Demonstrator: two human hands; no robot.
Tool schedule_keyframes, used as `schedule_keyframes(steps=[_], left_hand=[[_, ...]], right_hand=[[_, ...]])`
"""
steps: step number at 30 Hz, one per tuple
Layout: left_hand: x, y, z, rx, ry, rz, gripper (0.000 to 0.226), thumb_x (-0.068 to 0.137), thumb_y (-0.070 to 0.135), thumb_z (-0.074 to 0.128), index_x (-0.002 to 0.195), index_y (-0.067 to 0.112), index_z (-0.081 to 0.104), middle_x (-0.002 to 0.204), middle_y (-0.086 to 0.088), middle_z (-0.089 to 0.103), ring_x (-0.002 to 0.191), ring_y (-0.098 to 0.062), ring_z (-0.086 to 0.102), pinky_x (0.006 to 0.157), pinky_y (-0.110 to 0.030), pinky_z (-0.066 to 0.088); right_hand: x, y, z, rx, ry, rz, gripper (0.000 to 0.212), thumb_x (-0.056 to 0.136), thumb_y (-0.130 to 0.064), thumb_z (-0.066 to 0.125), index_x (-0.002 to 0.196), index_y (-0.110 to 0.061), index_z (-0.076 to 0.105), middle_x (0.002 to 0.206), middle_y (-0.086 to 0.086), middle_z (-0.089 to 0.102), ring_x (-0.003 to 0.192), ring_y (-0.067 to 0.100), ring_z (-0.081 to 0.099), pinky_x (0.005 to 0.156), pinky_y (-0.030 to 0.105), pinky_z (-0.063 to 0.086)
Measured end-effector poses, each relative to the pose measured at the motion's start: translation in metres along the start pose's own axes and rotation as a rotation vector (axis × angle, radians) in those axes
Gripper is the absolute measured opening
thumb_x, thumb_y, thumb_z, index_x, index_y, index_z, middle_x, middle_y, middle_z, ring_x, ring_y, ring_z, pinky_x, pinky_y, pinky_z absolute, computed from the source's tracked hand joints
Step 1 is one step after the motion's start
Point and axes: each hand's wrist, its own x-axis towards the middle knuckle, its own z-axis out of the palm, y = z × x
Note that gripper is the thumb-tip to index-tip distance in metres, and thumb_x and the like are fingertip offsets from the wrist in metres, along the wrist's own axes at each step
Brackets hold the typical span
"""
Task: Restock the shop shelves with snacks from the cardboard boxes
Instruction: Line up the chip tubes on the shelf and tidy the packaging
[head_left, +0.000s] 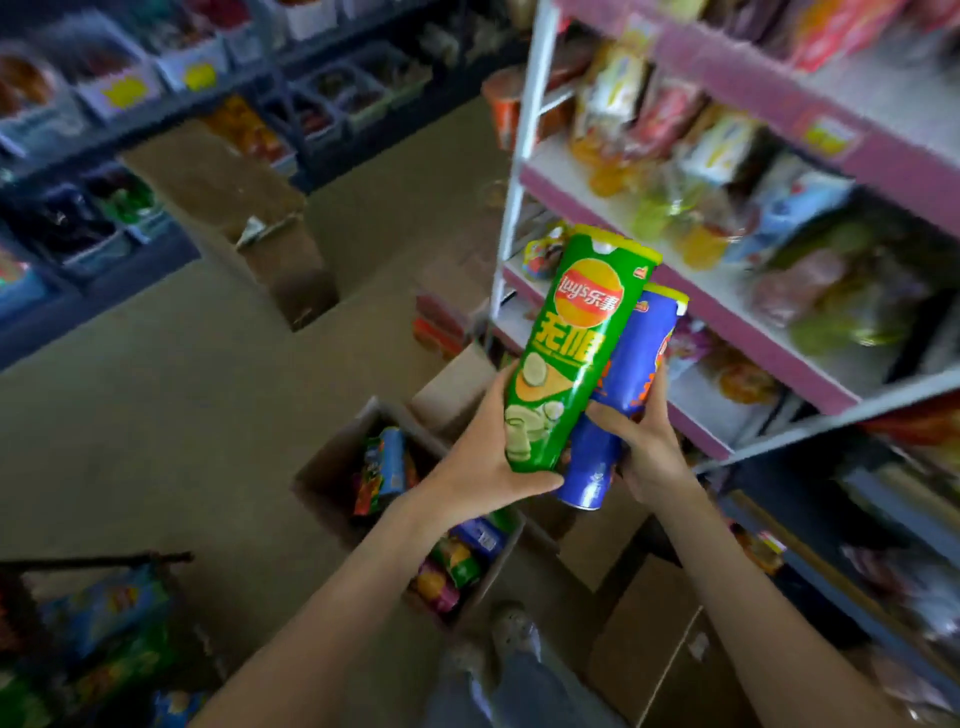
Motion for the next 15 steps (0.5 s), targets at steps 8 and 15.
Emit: schedule_keyframes(steps=[8,15], left_hand=[[0.035,0.110,0.091,-0.042,-0.275,0.086,0.053,0.078,0.018,0.071,0.115,0.026,0.034,0.108,0.012,0.059,0.090,0.005,0.062,0.073,-0.017,0.052],[0.020,0.186,0.229,-0.056,-0.534,0.257,0.065,0.078,0.008,0.072,0.123,0.032,0.030,0.115,0.008,0.055,0.086,0.012,0.061,0.070,-0.012,0.049]], right_hand=[[-0.089,-0.106,-0.080,0.058,0.215,-0.234,0.091,0.069,-0.003,0.074,0.146,-0.024,0.030,0.121,0.008,0.066,0.104,0.029,0.066,0.080,0.046,0.056],[-0.192,-0.160,-0.196,0.140,0.314,-0.272,0.106,0.058,-0.016,0.082,0.145,-0.044,0.030,0.118,0.015,0.054,0.101,0.035,0.045,0.081,0.047,0.040]])
